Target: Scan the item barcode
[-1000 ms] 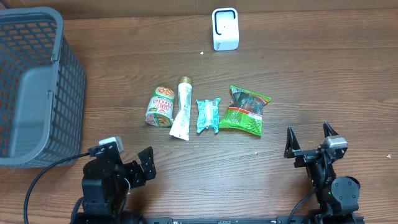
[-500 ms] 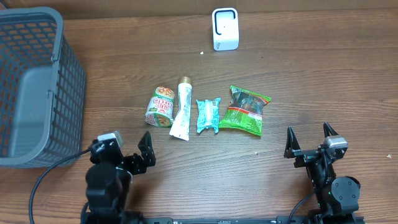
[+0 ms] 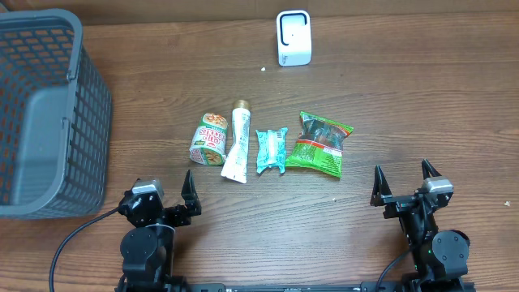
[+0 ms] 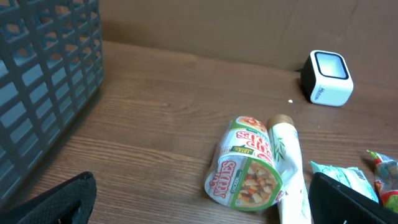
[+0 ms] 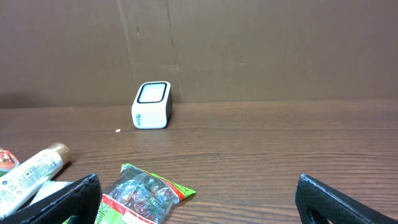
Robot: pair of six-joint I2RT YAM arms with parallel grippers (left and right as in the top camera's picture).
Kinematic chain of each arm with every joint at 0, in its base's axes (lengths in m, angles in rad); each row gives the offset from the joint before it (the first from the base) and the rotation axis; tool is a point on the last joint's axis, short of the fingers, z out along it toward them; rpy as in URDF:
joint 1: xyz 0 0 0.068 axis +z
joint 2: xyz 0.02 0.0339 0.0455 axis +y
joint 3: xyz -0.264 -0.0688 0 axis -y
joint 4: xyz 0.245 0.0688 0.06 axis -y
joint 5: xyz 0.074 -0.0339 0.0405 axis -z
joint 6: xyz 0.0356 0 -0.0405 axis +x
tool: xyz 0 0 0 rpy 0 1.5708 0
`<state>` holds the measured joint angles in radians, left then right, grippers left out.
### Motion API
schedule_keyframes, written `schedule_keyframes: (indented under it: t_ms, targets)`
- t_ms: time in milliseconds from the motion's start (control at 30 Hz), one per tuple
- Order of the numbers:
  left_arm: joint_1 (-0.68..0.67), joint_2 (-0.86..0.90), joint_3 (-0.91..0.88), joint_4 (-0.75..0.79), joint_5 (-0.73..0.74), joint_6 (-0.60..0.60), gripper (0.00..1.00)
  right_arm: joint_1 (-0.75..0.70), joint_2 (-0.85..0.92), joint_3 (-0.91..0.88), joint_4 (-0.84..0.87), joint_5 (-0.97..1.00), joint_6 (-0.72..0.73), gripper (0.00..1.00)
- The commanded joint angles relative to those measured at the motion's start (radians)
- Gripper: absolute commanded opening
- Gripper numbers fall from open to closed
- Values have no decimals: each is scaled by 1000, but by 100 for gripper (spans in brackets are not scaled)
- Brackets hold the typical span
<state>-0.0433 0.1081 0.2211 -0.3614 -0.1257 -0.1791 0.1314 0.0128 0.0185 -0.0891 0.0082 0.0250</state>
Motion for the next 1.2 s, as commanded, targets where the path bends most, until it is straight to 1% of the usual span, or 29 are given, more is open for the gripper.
schedule_keyframes:
  t_ms: [0,133,367,600,667,733,800,967,1167]
  targets:
    - [4,-14,-3,11,-27,26,100,2,-10,-10,8,13,-3,100]
    - [4,-12,-3,42,-26,22,100,2,-10,-10,8,13,-3,100]
    - [4,-12,-3,128,34,23,100,2,-10,-10,8,13,-3,100]
    - [3,-12,-3,181,90,27,100,2,-10,-10,8,13,-3,100]
    - [3,-11,2,192,119,58,100,2,-10,-10,8,13,-3,100]
    - [3,-10,10,201,178,126,100,2,-10,-11,8,13,-3,100]
    - [3,-10,10,225,208,150,100,2,-10,-10,8,13,-3,100]
    - [4,-10,10,219,223,150,100,2,-10,-10,8,13,-3,100]
    - [4,-10,10,135,224,150,100,2,-10,-10,8,13,-3,100]
